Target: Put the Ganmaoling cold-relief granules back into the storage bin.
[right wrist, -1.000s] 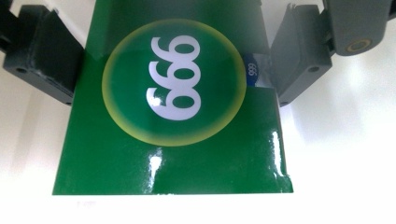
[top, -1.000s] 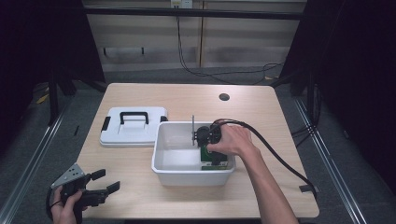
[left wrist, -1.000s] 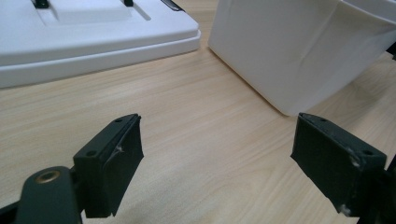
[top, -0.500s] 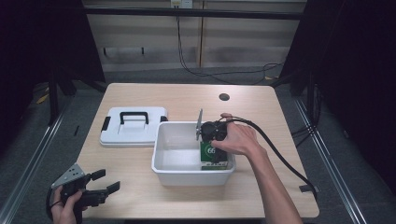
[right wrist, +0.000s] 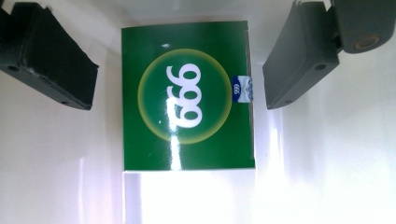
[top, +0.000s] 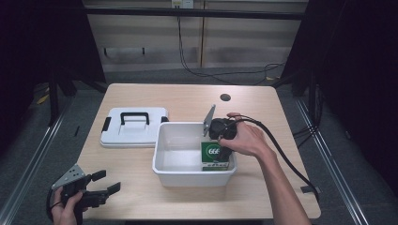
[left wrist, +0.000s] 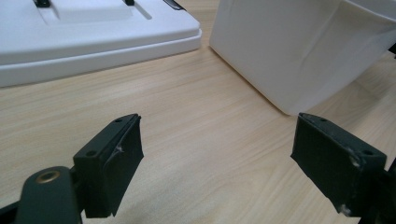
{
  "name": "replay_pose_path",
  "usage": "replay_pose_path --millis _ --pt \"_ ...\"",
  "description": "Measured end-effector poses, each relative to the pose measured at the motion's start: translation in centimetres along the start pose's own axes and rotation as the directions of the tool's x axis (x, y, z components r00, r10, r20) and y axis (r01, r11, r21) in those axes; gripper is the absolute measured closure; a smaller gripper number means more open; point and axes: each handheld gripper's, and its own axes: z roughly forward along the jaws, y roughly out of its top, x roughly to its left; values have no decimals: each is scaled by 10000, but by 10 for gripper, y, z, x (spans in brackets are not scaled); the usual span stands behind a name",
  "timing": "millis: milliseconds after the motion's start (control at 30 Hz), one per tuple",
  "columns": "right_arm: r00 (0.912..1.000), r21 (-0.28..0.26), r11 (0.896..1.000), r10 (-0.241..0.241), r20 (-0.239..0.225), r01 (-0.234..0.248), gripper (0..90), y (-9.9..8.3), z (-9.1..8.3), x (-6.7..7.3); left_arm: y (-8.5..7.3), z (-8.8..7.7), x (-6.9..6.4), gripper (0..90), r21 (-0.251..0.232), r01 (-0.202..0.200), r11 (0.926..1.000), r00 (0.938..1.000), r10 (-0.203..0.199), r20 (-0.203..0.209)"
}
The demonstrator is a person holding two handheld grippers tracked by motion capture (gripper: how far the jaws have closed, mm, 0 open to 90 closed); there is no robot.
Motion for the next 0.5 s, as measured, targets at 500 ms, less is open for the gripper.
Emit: replay_pose_path --millis 500 --pt "9914 -2099 9729 1131 657 -971 133 -11 -24 4 0 0 0 159 -30 27 10000 10000 -27 20"
